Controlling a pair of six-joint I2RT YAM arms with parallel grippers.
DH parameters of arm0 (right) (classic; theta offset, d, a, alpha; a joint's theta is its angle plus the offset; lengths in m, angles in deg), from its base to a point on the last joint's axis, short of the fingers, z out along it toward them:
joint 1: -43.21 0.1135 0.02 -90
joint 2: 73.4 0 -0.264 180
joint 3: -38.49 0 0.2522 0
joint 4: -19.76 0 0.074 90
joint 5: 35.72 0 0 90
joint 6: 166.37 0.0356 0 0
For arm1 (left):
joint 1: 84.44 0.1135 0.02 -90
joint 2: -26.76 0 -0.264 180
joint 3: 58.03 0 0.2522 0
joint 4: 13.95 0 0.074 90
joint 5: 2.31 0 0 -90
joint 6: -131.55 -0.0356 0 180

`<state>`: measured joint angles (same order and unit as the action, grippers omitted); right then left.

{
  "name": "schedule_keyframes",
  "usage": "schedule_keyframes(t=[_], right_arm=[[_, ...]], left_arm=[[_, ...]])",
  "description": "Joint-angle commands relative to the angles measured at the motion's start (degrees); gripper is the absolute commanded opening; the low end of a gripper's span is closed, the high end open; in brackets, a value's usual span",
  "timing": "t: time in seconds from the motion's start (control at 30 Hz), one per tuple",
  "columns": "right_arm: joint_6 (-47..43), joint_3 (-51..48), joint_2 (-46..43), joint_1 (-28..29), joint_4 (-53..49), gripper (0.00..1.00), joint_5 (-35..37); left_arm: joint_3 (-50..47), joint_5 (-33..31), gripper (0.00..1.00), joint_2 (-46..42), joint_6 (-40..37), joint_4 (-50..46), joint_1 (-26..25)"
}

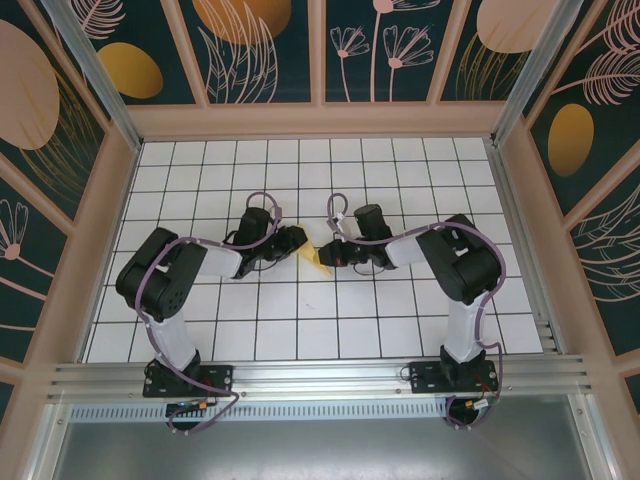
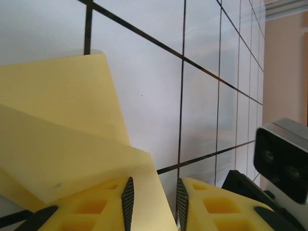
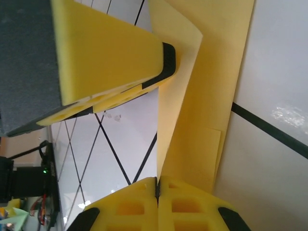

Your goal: Fold a paper plane with a square sheet of paper (pick it up from the middle)

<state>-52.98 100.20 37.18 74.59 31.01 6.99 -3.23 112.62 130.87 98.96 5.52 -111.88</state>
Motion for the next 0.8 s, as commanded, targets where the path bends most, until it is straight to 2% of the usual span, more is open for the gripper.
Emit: schedule_keyframes(t=[0.0,0.43,0.77], right_arm=[[4.11,-0.24,1.28,-1.62,2.67,0.0,-2.39],[7.85,0.82,4.01,-2.71,0.97,0.0,-2.36],[9.38,1.61,5.39,-2.89,0.69,0.0,-4.95]], left_arm=[[-0.87,1.32,0.32,-2.18,-0.7,3.68,-0.24],[-3.09,3.38,0.34,-1.46,-0.19,6.71,-0.18],[-2.51,4.42,0.33,0.57,0.38,7.83,-0.33]])
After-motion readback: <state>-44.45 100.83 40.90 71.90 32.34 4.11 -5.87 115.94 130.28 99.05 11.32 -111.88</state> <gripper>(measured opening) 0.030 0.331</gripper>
